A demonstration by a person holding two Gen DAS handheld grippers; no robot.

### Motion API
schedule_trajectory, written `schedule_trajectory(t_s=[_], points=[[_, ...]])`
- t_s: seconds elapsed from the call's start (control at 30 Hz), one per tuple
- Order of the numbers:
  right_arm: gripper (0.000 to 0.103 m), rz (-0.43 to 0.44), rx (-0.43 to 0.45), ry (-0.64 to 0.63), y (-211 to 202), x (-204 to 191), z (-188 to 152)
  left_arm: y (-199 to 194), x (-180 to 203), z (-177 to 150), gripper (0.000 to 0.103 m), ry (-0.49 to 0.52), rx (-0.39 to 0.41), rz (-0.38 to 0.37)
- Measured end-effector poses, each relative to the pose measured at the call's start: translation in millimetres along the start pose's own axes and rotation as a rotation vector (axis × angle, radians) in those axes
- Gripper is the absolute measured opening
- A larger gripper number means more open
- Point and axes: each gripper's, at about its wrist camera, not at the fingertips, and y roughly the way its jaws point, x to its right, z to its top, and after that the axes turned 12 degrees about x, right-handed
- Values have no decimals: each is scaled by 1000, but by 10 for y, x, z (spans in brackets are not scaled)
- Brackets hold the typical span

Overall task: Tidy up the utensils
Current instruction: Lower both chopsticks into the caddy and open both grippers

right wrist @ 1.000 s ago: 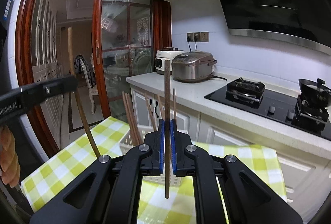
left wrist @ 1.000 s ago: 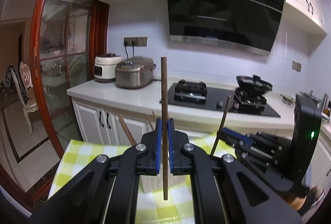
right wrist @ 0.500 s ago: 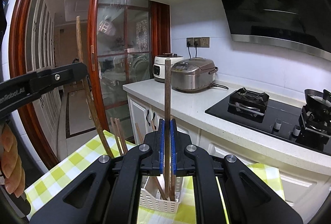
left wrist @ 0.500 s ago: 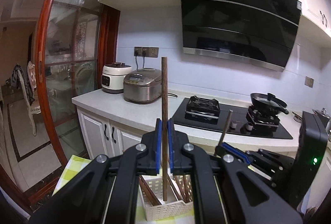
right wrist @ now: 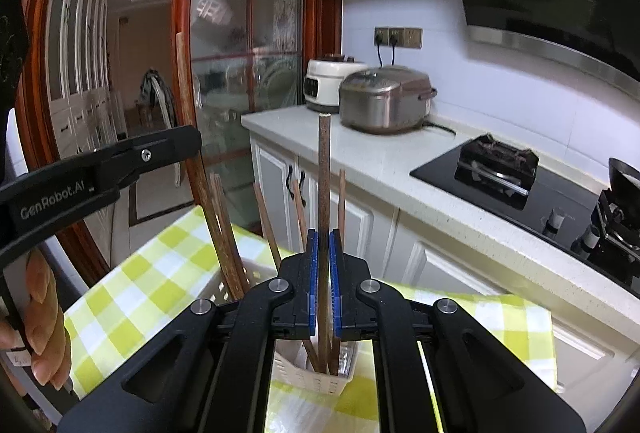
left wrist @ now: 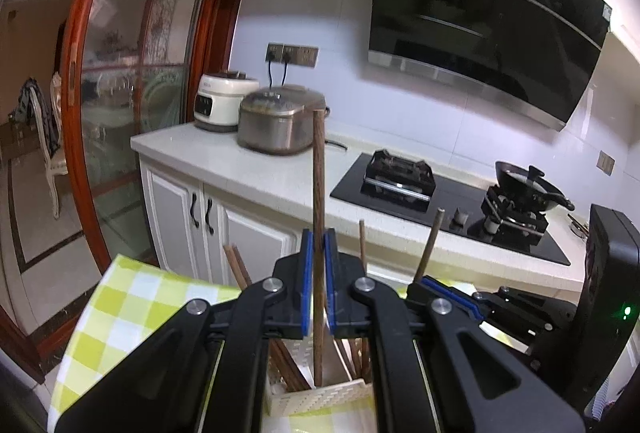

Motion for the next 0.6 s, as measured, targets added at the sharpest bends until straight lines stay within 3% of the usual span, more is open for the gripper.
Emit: schedule_trajectory(t_s=[0.43,0.5,0.57,0.6], points=[[9,6,-54,67,151,49,-128,174,-111,-278,7,-4,-85,20],[10,9,-52,87,131,90,-123,160,-140,-293,15,-6,-85,28],[19,6,-46,102,96,135,-120,119,-196,-292,24,-17,-72,45],[29,1,-40,105,76,158,-115,94,-216,-288,26,-21,-65,51]])
